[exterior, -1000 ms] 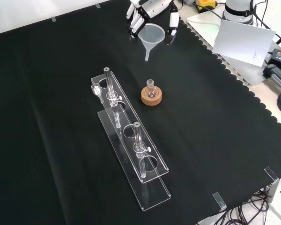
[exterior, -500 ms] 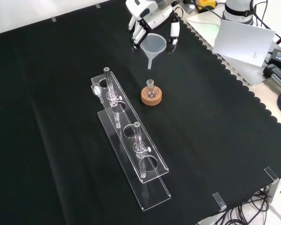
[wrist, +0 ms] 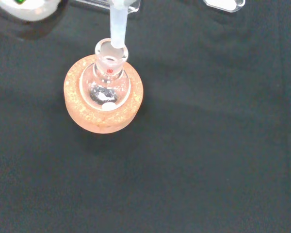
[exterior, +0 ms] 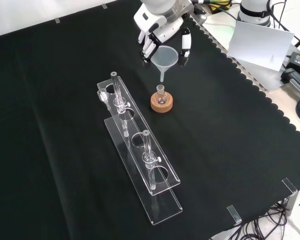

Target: Place the funnel on the round-bottom flask.

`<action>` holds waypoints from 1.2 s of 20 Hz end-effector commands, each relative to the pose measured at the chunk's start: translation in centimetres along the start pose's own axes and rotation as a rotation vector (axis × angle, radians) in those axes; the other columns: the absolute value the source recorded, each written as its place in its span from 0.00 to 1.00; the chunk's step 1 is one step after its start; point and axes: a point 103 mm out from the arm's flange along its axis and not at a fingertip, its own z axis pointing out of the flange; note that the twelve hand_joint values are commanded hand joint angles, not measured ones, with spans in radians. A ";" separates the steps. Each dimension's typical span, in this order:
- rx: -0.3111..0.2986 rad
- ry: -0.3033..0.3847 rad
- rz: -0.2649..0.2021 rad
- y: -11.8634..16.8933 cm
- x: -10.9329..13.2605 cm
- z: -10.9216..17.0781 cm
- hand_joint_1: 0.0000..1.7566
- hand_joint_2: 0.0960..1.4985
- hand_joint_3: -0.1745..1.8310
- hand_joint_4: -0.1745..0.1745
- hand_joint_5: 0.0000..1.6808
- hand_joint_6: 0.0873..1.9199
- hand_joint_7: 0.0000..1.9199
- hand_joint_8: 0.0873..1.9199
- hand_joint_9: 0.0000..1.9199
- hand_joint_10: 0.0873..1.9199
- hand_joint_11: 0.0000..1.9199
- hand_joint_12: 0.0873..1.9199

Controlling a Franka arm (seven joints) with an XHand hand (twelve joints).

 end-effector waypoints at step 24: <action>0.024 0.014 -0.005 2.7 0.4 1.3 0.47 0.45 0.36 0.47 0.42 0.38 0.35 0.37 0.52 0.22 0.35 0.60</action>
